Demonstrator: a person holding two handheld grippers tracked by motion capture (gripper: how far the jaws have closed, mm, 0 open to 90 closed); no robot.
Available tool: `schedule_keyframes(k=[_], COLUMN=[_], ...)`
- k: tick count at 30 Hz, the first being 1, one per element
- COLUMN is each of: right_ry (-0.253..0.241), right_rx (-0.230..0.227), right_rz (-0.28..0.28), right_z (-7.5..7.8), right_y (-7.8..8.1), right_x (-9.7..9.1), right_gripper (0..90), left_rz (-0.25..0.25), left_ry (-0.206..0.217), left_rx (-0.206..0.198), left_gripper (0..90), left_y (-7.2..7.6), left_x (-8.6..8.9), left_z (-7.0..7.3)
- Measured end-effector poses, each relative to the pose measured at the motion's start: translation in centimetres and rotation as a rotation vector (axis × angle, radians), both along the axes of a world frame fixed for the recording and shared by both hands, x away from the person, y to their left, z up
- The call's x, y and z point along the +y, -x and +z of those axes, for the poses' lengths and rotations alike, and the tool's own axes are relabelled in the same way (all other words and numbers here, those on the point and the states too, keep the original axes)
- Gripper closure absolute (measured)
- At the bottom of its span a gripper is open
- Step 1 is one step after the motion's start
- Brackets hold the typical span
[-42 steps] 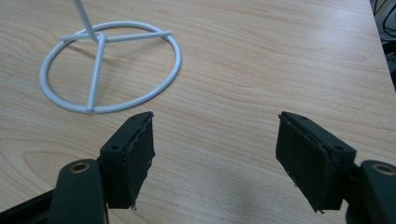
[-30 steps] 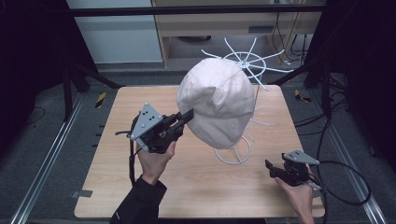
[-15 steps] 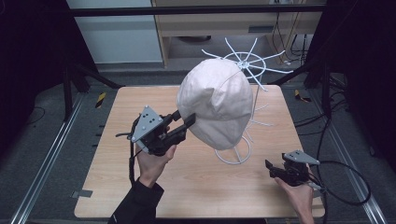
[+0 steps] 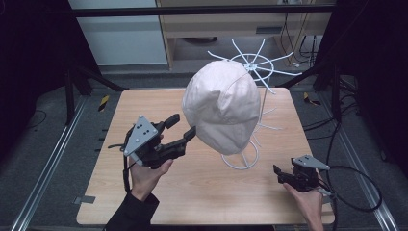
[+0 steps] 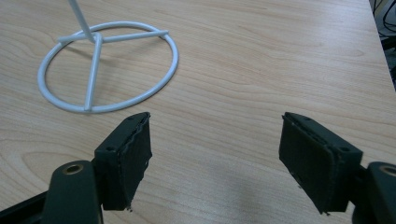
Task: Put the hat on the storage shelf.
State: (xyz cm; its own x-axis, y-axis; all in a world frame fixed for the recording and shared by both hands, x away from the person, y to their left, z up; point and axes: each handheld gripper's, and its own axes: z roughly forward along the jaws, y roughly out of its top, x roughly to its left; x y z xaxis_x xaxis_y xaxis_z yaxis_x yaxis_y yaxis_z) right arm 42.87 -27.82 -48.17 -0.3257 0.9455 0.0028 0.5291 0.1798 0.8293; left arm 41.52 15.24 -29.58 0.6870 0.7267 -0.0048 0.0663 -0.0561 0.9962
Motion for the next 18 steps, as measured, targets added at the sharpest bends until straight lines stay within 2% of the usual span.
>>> schedule_keyframes(k=[7, 12, 13, 14, 16, 18], right_ry=[-0.002, -0.006, -0.006, -0.005, -0.007, -0.012], right_rx=[-0.001, -0.007, -0.007, -0.01, -0.009, -0.008], right_rz=[-0.003, -0.003, -0.003, -0.003, -0.003, -0.001], right_z=[0.0, 0.1, 0.1, 0.1, 0.1, 0.1], right_y=[0.0, 0.0, 0.0, 0.1, 0.1, 0.1], right_x=[-0.1, -0.1, -0.1, -0.1, -0.1, -0.1], right_gripper=[25.1, 25.3, 25.3, 25.5, 25.6, 25.8], left_rz=[0.039, 0.081, 0.087, 0.11, 0.119, 0.149], left_ry=[-0.053, -0.089, -0.092, -0.113, -0.113, -0.128], left_rx=[0.015, 0.028, 0.033, 0.042, 0.05, 0.074], left_gripper=[31.9, 30.1, 30.1, 29.7, 29.1, 28.6], left_y=[0.7, 1.2, 1.3, 1.4, 1.4, 1.2], left_x=[1.7, 3.4, 3.7, 4.4, 4.8, 5.9], left_z=[-0.9, -2.2, -2.6, -3.4, -3.8, -5.3])
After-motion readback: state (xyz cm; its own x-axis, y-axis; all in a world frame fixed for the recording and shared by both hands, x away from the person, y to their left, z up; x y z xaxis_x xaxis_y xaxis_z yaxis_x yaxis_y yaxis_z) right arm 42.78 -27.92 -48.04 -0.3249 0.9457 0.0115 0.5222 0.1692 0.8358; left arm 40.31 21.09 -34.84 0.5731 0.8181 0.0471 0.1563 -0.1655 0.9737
